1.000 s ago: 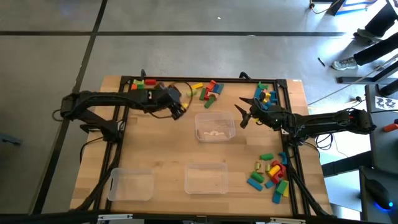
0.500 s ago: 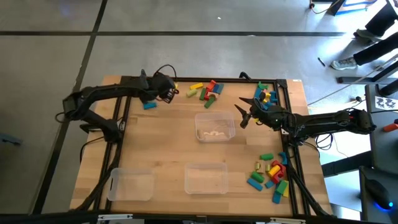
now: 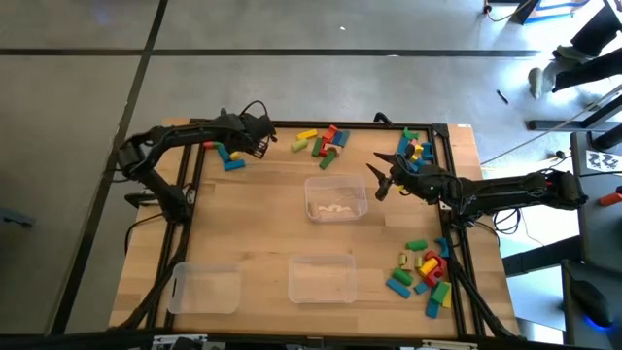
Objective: Sort blocks by size
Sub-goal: Put the yellow cylindrical block into the top transparent bin
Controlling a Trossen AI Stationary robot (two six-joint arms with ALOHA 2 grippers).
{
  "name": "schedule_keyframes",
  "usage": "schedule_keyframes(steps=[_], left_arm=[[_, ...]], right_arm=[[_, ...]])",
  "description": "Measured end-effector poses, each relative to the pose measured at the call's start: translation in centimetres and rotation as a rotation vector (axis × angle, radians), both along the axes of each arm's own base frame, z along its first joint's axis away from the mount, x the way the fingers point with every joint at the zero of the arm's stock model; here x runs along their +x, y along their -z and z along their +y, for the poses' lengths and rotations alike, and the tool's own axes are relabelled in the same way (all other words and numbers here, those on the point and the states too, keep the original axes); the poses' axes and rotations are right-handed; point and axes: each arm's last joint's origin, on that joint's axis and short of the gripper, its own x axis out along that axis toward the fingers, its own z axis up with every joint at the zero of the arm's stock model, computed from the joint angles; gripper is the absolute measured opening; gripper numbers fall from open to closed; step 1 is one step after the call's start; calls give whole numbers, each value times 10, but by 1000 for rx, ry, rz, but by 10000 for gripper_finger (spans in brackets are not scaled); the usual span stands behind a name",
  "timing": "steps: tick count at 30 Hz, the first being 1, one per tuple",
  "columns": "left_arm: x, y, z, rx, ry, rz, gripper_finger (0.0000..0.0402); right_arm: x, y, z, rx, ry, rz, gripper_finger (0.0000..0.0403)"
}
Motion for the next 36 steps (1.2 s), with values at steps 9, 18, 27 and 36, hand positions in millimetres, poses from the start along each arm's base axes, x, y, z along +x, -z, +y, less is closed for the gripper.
schedule_keyframes(steps=[9, 18, 27, 36], left_arm=[[3, 25, 9, -66, -29, 78, 225], [-14, 51, 11, -123, -93, 107, 225], [-20, 73, 17, -164, -95, -46, 225], [-23, 82, 14, -157, -90, -61, 225]], right_arm=[[0, 0, 0, 0, 0, 1, 186], [0, 1, 0, 1, 0, 6, 186], [0, 0, 0, 16, 3, -12, 186], [0, 0, 0, 16, 2, -11, 186]])
